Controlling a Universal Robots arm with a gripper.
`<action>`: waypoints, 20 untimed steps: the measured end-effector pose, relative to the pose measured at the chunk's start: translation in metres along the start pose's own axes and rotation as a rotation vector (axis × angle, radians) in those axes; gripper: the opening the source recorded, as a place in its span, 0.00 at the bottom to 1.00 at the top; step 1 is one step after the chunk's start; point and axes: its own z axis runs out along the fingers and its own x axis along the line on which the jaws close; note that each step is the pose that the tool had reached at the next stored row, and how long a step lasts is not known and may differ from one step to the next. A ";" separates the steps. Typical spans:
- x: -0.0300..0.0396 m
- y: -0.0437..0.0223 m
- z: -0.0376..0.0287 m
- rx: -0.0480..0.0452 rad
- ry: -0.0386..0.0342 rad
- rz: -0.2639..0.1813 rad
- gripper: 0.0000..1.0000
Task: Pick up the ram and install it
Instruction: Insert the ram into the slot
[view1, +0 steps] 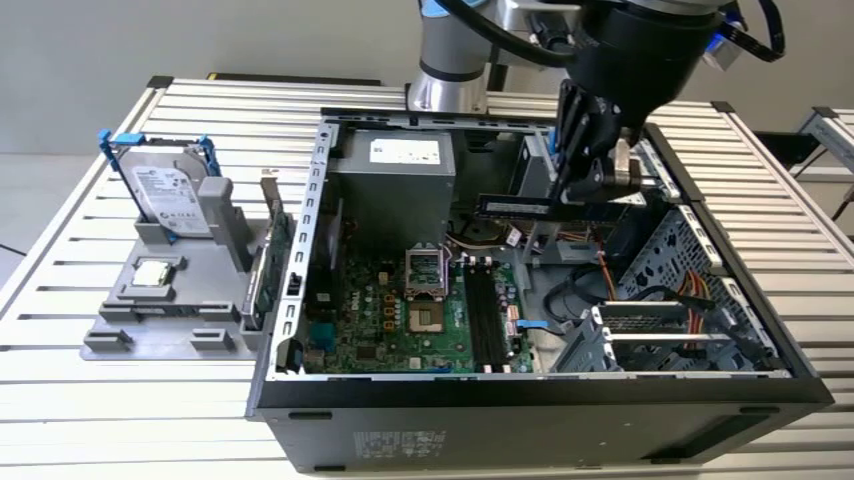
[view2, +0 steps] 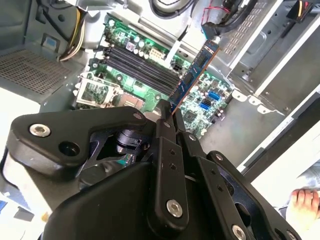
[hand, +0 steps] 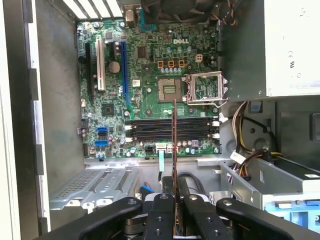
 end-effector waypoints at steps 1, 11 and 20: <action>-0.0013 0.0000 0.0000 0.0000 0.0000 0.001 0.00; -0.0074 -0.0024 0.0000 0.0000 -0.0001 0.008 0.00; -0.0074 -0.0030 0.0000 0.0001 -0.0002 0.008 0.00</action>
